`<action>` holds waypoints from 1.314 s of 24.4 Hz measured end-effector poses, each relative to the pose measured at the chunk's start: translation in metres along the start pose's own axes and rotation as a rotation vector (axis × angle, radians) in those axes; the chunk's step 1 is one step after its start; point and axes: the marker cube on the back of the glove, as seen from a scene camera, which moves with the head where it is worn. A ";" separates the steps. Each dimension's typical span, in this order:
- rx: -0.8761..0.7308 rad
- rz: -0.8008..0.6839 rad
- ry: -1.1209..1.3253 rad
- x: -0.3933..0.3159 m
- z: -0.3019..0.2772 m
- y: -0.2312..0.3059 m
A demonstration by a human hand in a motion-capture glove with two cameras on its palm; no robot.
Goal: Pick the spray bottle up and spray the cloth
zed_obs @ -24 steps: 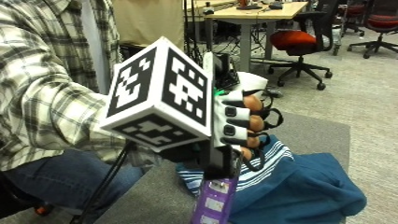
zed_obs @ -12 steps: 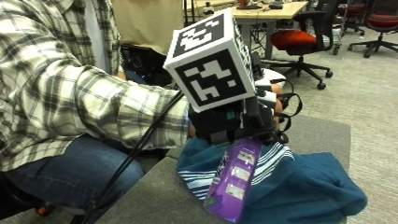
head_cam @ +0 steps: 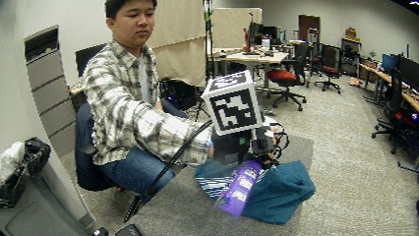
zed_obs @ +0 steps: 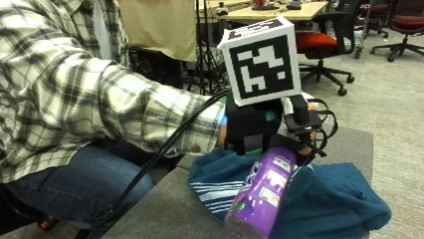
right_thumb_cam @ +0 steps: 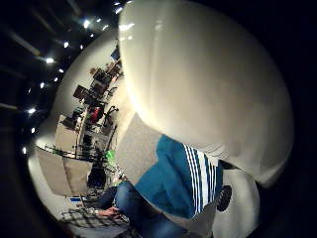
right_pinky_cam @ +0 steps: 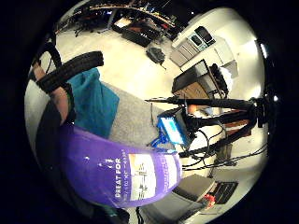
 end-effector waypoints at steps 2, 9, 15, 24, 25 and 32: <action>-0.026 -0.017 0.050 -0.001 0.005 -0.001; -0.104 -0.086 0.179 -0.011 0.022 0.001; -0.155 -0.149 0.293 -0.013 0.031 0.005; -0.190 -0.198 0.374 -0.020 0.042 0.013; -0.196 -0.210 0.381 -0.020 0.044 0.016; -0.206 -0.251 0.375 -0.016 0.044 0.042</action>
